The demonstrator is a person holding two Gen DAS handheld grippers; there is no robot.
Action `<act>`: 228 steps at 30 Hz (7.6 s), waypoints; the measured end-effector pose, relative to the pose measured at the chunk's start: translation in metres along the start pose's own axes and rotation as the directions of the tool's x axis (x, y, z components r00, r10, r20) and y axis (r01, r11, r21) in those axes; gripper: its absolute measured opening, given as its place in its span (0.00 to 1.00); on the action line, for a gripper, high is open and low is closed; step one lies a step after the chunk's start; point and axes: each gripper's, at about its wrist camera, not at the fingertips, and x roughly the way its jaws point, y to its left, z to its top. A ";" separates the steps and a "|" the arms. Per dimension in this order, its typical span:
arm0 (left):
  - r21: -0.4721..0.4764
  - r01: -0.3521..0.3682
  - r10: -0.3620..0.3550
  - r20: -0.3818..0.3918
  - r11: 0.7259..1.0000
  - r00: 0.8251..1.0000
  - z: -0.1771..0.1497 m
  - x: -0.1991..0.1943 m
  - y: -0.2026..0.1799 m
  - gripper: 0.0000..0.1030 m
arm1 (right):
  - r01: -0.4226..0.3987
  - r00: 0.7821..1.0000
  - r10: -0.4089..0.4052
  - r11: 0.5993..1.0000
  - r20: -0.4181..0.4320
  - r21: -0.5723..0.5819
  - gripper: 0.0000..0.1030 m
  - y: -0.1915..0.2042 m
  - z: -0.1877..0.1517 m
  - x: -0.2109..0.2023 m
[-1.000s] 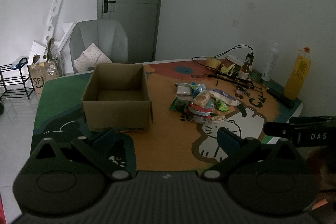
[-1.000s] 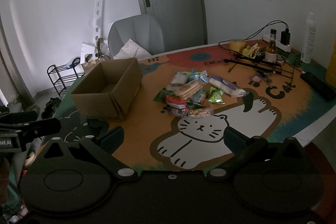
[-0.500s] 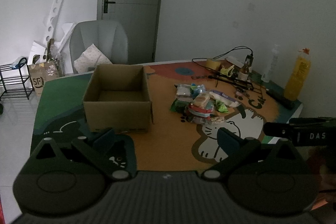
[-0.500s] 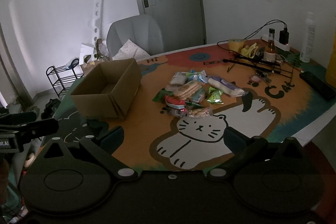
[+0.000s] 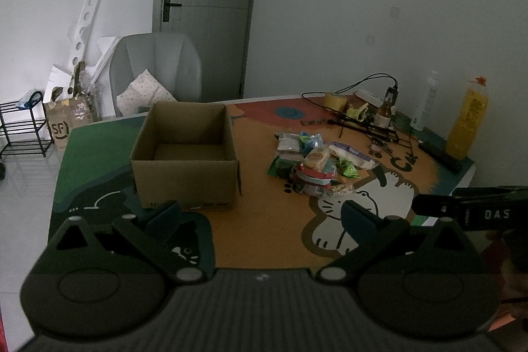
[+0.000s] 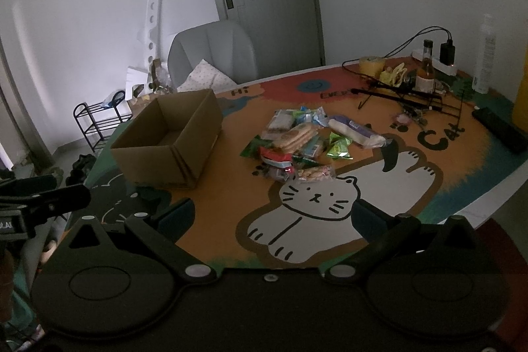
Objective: Organize snacks
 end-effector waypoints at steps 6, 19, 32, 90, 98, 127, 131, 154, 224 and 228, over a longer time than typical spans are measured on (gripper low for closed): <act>-0.002 -0.002 0.002 0.001 1.000 1.000 0.000 0.000 0.000 1.00 | -0.003 1.000 0.003 1.000 -0.007 0.001 1.00 0.001 -0.001 0.003; -0.005 -0.001 0.001 -0.022 1.000 1.000 0.002 0.034 -0.009 1.00 | -0.014 1.000 0.015 1.000 -0.018 0.027 1.00 -0.022 0.005 0.030; -0.024 0.025 -0.025 -0.014 0.999 1.000 0.012 0.092 -0.025 0.99 | -0.009 1.000 0.011 0.996 -0.018 0.089 0.94 -0.067 0.010 0.072; -0.105 0.082 -0.098 -0.164 0.991 0.982 0.020 0.256 -0.046 0.69 | 0.000 0.993 0.004 0.999 -0.114 0.033 0.52 -0.095 0.012 0.206; -0.086 0.101 -0.115 -0.175 0.991 0.978 0.016 0.264 -0.059 0.74 | 0.025 0.994 -0.019 0.998 -0.108 0.052 0.51 -0.108 0.010 0.200; -0.032 0.114 -0.117 -0.165 0.993 0.979 0.002 0.267 -0.067 0.24 | 0.076 0.993 -0.071 0.996 -0.097 0.049 0.47 -0.111 0.006 0.195; -0.030 0.108 -0.111 -0.163 0.994 0.980 0.003 0.259 -0.062 0.07 | 0.078 0.993 -0.072 0.995 -0.098 0.057 0.47 -0.110 0.005 0.192; -0.060 0.007 -0.016 -0.150 0.998 0.989 -0.024 0.240 -0.058 0.79 | 0.095 0.992 -0.091 0.994 -0.082 0.050 0.47 -0.097 -0.013 0.163; -0.089 -0.037 0.046 0.099 0.995 0.994 0.033 0.146 0.009 0.18 | -0.036 0.996 0.044 0.994 0.076 -0.107 0.50 0.013 0.048 0.157; -0.111 -0.058 0.071 0.108 0.992 0.992 0.036 0.142 0.025 0.18 | -0.062 0.994 0.073 0.990 0.078 -0.128 0.50 0.030 0.053 0.162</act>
